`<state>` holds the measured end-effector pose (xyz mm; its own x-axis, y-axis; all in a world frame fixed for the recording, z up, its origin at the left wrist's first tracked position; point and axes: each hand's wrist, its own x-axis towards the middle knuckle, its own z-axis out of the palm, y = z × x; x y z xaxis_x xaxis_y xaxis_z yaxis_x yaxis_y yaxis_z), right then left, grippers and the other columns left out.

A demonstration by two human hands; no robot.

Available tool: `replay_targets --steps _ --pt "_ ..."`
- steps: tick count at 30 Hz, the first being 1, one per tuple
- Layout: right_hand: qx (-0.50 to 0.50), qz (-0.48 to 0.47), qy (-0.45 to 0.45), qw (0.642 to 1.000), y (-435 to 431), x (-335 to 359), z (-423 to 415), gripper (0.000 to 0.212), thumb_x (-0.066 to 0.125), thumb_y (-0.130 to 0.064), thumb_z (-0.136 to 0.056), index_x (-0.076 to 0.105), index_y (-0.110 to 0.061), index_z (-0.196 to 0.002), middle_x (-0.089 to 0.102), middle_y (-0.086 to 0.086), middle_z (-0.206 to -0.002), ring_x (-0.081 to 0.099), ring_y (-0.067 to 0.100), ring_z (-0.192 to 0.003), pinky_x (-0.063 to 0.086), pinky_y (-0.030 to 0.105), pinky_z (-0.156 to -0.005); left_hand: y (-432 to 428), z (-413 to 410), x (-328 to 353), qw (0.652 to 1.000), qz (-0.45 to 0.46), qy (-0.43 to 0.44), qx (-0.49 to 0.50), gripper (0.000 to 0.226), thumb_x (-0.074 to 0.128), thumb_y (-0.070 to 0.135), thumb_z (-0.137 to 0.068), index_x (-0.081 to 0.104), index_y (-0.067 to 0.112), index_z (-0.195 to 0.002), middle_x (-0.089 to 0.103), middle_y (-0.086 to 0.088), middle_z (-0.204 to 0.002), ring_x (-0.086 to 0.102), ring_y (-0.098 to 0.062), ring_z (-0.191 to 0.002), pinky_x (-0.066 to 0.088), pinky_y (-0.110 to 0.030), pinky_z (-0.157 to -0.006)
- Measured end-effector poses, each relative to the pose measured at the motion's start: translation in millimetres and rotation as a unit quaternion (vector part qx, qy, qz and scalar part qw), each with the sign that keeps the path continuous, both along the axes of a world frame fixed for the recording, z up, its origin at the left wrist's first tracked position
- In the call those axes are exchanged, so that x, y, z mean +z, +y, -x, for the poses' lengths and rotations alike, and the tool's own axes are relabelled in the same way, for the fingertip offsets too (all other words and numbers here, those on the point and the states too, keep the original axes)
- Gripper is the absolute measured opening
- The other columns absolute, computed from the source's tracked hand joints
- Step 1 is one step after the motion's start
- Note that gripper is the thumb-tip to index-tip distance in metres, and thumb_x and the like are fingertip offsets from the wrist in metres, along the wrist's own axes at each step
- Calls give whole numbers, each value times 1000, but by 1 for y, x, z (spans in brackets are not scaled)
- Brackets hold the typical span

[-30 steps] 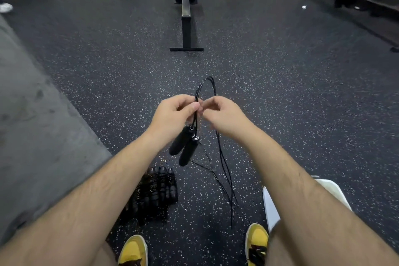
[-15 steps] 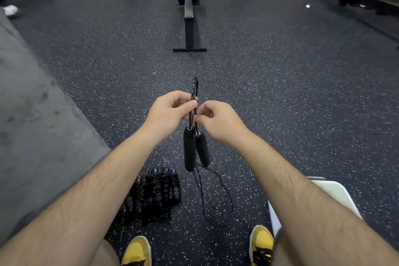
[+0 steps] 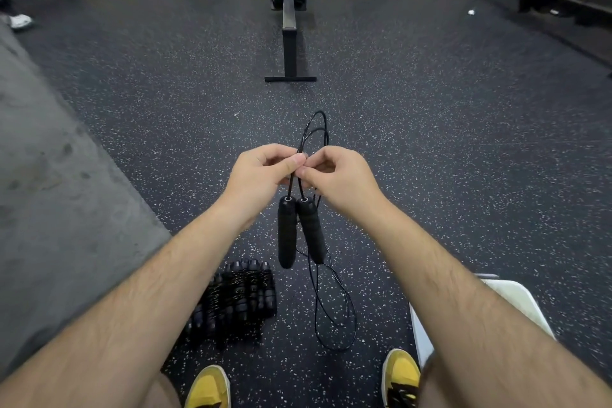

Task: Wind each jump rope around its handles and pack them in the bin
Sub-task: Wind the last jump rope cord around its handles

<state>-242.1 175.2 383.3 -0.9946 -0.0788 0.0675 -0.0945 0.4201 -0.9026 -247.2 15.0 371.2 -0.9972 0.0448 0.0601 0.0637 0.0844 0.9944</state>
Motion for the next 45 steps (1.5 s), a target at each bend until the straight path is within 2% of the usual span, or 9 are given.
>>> replay_targets --steps 6,17,24,30,32,36,40,42,45 --pt "44 -33 -24 998 -3 -8 -1 17 81 -34 -82 68 -22 -81 61 -14 -69 50 2 -58 42 22 -60 1 -1 6 1000 12 16 23 7 76 22 -89 80 17 -92 76 -12 -95 66 -13 -87 54 -37 -90" --pt "-5 82 -40 996 0 5 10 30 71 -20 -92 64 5 -77 67 16 -68 50 14 -49 45 26 -50 -5 -8 -11 976 121 -60 -168 27 58 41 -100 67 22 -116 76 4 -112 68 -17 -112 46 -33 -105" --pt "-23 43 -12 999 2 3 11 38 62 -31 -96 65 -2 -73 63 7 -64 51 14 -56 47 30 -60 0 -3 -10 981 144 -56 -113 32 68 45 -93 66 15 -104 76 -9 -97 73 -26 -85 57 -45 -90" --pt "19 -118 -44 992 2 6 -1 20 53 -26 -92 64 -23 -108 67 -9 -101 63 12 -97 50 30 -85 4 3 -9 994 78 -73 -32 36 69 48 -91 67 12 -98 75 -4 -84 68 -21 -70 59 -40 -77" --pt "80 -103 -89 987 -2 7 -11 40 64 -34 -86 53 -23 -124 61 -13 -108 62 10 -103 49 26 -83 4 6 -11 995 62 -77 8 35 69 47 -91 67 12 -92 73 -3 -83 65 -19 -73 57 -35 -73" --pt "116 -184 -97 971 -15 -9 -26 124 83 -61 -59 10 -33 -155 43 -1 -143 53 20 -124 48 45 -101 5 9 -12 991 -19 -126 33 43 71 57 -82 69 14 -87 71 -13 -86 65 -25 -80 53 -58 -96" --pt "55 -280 -7 958 -19 -19 -23 105 78 -32 -72 10 -24 -152 46 7 -131 59 35 -111 51 43 -84 8 7 -7 988 -49 -145 9 43 63 50 -90 72 7 -95 75 -18 -100 70 -29 -96 50 -54 -105" --pt "46 -308 19 950 -14 -16 -16 92 74 -27 -72 20 -25 -146 49 5 -125 59 33 -107 50 41 -80 2 6 1 987 34 -156 -34 58 53 58 -95 73 4 -93 77 -16 -93 74 -27 -95 54 -48 -100" --pt "45 -382 68 920 -2 -11 -7 78 72 -27 -73 30 -23 -139 50 2 -123 57 30 -108 45 38 -76 -15 -2 18 927 356 -116 -7 71 36 77 -91 67 15 -78 73 4 -72 72 -18 -76 56 -37 -84"
